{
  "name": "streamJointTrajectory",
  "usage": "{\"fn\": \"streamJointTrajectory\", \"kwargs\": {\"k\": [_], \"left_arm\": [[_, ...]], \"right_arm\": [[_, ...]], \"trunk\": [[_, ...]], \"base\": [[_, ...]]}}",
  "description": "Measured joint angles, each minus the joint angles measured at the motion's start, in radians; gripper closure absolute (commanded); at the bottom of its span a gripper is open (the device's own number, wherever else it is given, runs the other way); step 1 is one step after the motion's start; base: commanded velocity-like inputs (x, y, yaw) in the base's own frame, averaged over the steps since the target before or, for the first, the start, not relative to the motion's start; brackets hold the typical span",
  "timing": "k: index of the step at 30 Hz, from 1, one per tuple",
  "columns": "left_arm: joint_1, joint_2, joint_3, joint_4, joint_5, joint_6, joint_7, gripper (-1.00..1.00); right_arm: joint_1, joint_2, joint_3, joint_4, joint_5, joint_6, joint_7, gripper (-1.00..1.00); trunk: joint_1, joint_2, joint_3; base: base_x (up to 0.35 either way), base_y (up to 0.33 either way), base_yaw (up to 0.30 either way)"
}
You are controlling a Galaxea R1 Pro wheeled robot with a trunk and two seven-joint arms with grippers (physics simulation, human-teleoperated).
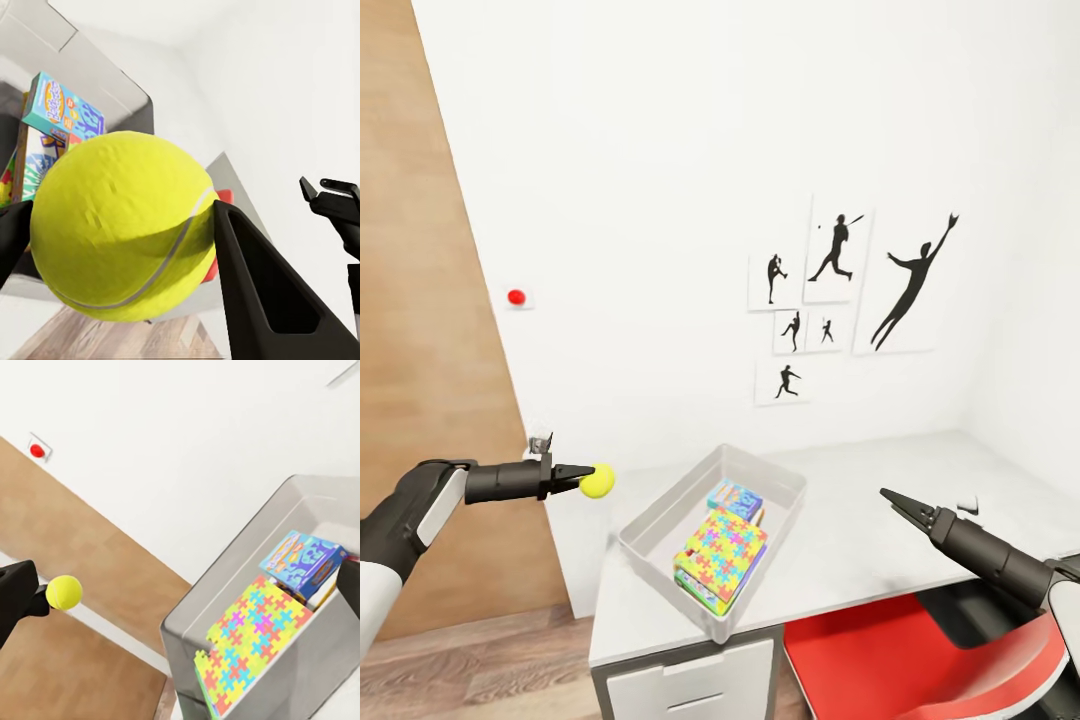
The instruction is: Put all the toys in the child's room - the three board games (two on the bed and one on the table), the two jigsaw puzzles on the table, and the tennis ball on the table - inside the toy box on the table in the child's room.
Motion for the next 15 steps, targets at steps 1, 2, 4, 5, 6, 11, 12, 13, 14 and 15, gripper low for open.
{"fn": "streamJointTrajectory", "kwargs": {"k": [1, 2, 4, 5, 6, 11, 12, 13, 14, 15], "left_arm": [[0.0, 0.0, 0.0, 0.0, 0.0, 0.0, 0.0, 1.0], [0.0, 0.0, 0.0, 0.0, 0.0, 0.0, 0.0, 1.0], [0.0, 0.0, 0.0, 0.0, 0.0, 0.0, 0.0, 1.0], [0.0, 0.0, 0.0, -0.001, 0.0, 0.0, 0.0, 1.0], [0.0, 0.0, 0.0, -0.002, 0.0, 0.0, 0.0, 1.0], [0.0, -0.003, -0.002, -0.042, 0.002, 0.001, -0.001, 1.0], [0.0, -0.004, -0.003, -0.06, 0.003, 0.002, -0.002, 1.0], [0.0, -0.004, -0.002, -0.082, 0.004, 0.005, -0.005, 1.0], [0.0, -0.004, -0.002, -0.095, 0.004, 0.005, -0.009, 1.0], [0.0, -0.003, -0.001, -0.123, 0.005, 0.005, -0.019, 1.0]], "right_arm": [[0.0, 0.0, 0.0, 0.0, 0.0, 0.0, 0.0, -1.0], [0.0, 0.0, 0.0, 0.001, 0.0, 0.001, 0.0, -1.0], [0.0, 0.0, 0.0, 0.002, 0.0, 0.001, 0.0, -1.0], [0.0, 0.0, 0.0, 0.002, 0.0, 0.001, 0.0, -1.0], [0.0, 0.0, 0.0, 0.002, 0.0, 0.0, 0.0, -1.0], [0.001, 0.001, 0.004, 0.005, 0.003, -0.001, 0.002, -1.0], [0.001, 0.001, 0.005, 0.005, 0.003, -0.003, 0.001, -1.0], [0.001, 0.001, 0.005, 0.006, 0.003, -0.005, 0.001, -1.0], [0.001, 0.001, 0.005, 0.007, 0.003, -0.006, 0.002, -1.0], [0.0, 0.001, 0.004, 0.008, 0.003, -0.008, 0.002, -1.0]], "trunk": [[0.0, 0.0, 0.001], [0.0, 0.0, 0.001], [0.0, 0.0, 0.003], [0.0, 0.0, 0.004], [0.0, 0.0, 0.004], [0.0, 0.0, 0.005], [0.0, 0.0, 0.005], [0.0, 0.0, 0.005], [0.0, 0.0, 0.005], [0.0, 0.0, 0.006]], "base": [[0.027, 0.126, -0.178], [0.017, 0.081, -0.197], [0.011, 0.053, -0.196], [0.007, 0.033, -0.159], [0.005, 0.021, -0.102], [0.002, 0.009, -0.042], [0.0, 0.002, -0.011], [0.0, 0.002, -0.009], [0.0, 0.001, -0.006], [0.0, 0.001, -0.004]]}}
